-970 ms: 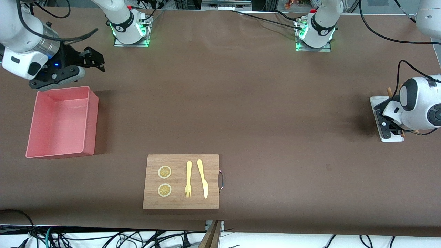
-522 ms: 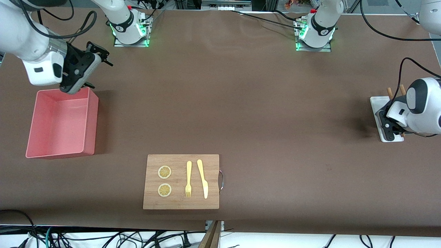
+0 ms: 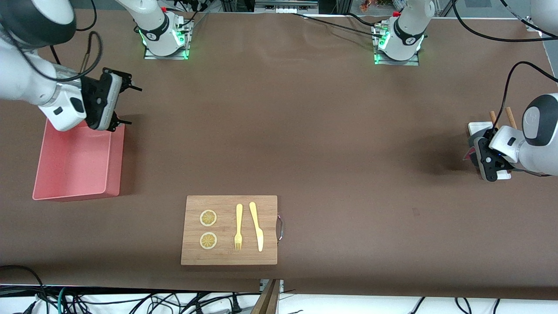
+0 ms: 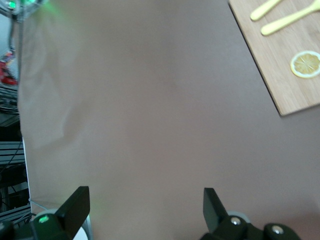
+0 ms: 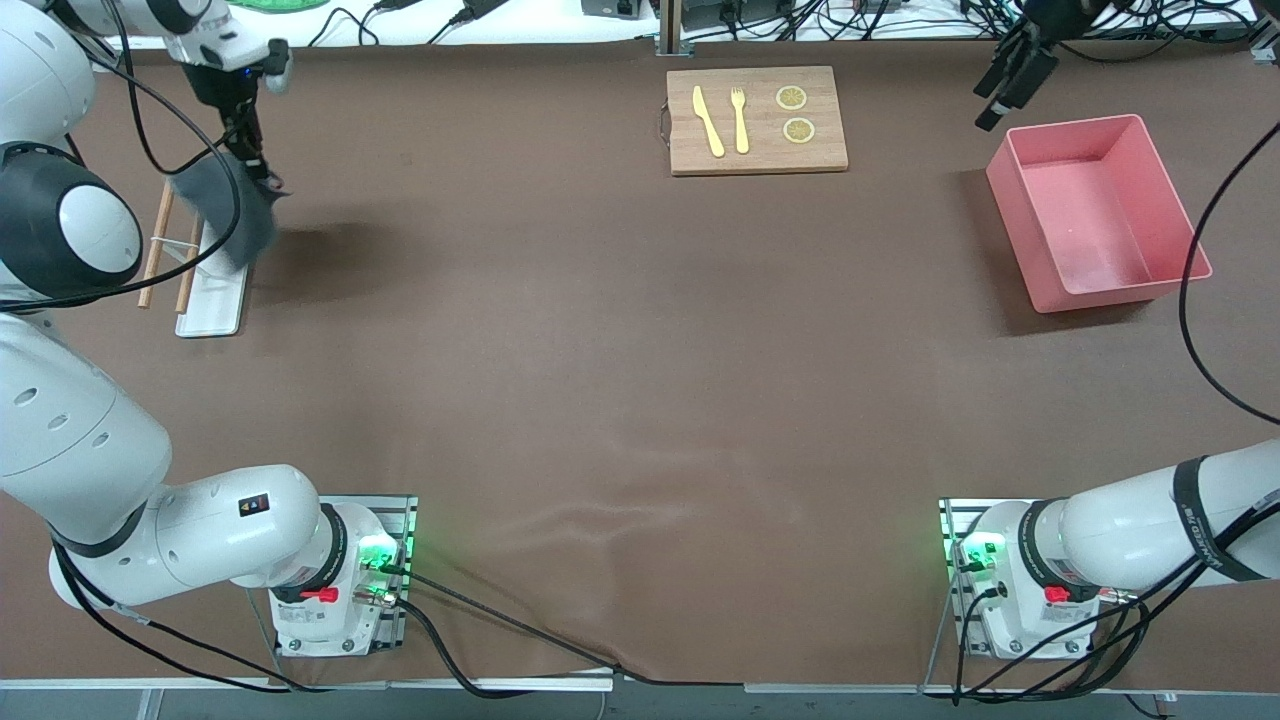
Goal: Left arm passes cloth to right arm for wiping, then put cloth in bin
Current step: 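Lift the cloth with the left gripper while the right gripper reaches forward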
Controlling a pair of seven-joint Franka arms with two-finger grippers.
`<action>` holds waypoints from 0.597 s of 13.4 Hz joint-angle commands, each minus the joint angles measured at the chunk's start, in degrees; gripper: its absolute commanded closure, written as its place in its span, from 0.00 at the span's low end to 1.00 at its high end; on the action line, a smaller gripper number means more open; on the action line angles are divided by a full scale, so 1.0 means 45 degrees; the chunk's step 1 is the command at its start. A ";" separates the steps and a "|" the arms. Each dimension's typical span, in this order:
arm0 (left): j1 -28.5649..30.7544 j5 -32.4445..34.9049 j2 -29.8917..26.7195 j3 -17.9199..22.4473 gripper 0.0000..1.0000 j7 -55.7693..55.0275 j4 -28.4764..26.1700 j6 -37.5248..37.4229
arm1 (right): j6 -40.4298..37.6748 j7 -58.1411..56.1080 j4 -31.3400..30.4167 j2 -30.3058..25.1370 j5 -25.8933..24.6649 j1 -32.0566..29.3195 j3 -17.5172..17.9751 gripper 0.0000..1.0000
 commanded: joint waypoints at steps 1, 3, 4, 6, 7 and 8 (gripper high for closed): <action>-0.0616 -0.1419 0.0031 0.0046 1.00 -0.1955 0.0902 -0.1147 | 0.0200 -0.2756 -0.0902 -0.0023 0.1530 -0.0275 -0.0285 0.00; -0.0968 -0.2941 0.0031 0.0046 1.00 -0.3559 0.0963 -0.1208 | 0.0201 -0.4670 -0.1351 0.0269 0.3226 -0.0704 -0.0286 0.00; -0.1105 -0.3703 0.0031 0.0007 1.00 -0.4262 0.0982 -0.1208 | 0.0201 -0.5724 -0.1412 0.0599 0.4241 -0.0938 -0.0286 0.00; -0.1650 -0.5595 0.0051 -0.0032 1.00 -0.5688 0.0963 -0.1111 | 0.0006 -0.6825 -0.1412 0.1264 0.5787 -0.1368 -0.0286 0.00; -0.2079 -0.6610 0.0109 -0.0032 1.00 -0.6178 0.0963 -0.1013 | -0.0053 -0.7234 -0.1432 0.1460 0.6122 -0.1408 -0.0286 0.00; -0.2373 -0.7549 0.0129 -0.0032 1.00 -0.6667 0.0963 -0.0548 | -0.0092 -0.7780 -0.1664 0.1598 0.6802 -0.1409 -0.0286 0.00</action>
